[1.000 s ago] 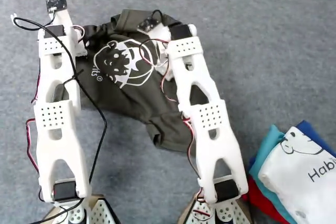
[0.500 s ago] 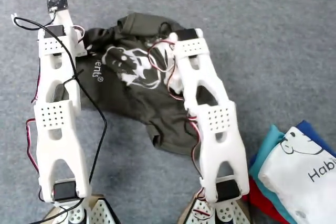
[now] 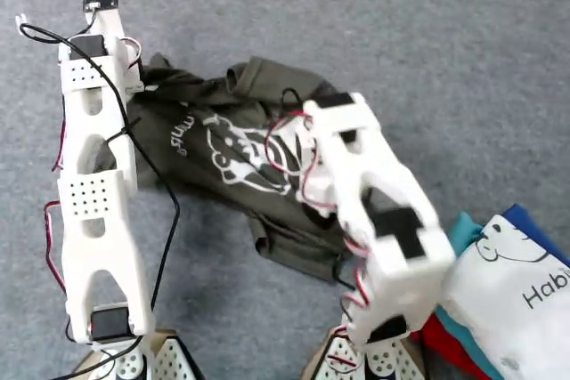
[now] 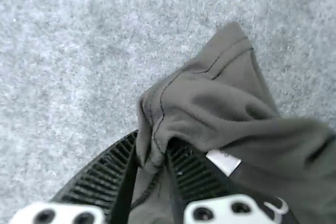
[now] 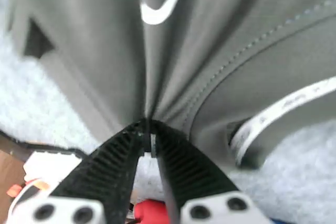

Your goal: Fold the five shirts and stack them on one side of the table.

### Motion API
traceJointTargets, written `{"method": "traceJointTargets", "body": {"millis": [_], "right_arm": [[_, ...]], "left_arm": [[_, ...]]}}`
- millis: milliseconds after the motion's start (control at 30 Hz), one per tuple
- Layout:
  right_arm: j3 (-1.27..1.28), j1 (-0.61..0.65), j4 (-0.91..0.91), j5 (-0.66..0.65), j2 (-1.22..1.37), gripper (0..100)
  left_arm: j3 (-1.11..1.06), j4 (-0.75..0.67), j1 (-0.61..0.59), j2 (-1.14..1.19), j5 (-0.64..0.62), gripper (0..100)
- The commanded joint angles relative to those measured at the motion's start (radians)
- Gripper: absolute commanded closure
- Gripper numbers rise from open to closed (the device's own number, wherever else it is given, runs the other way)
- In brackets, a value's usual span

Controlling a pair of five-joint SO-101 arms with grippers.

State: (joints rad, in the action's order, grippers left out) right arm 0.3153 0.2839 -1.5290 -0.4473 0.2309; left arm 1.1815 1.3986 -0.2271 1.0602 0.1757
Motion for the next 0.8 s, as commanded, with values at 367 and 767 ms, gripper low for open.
{"method": "traceJointTargets", "body": {"millis": [367, 767], "right_arm": [[-0.618, -0.007, -0.02, -0.041, -0.062, 88.2], [-1.747, 0.048, 0.15, -0.04, 0.9, 87.9]], "left_arm": [[0.052, -0.026, 0.006, 0.054, 0.006, 98], [0.081, -0.023, 0.006, 0.076, 0.006, 98]]}}
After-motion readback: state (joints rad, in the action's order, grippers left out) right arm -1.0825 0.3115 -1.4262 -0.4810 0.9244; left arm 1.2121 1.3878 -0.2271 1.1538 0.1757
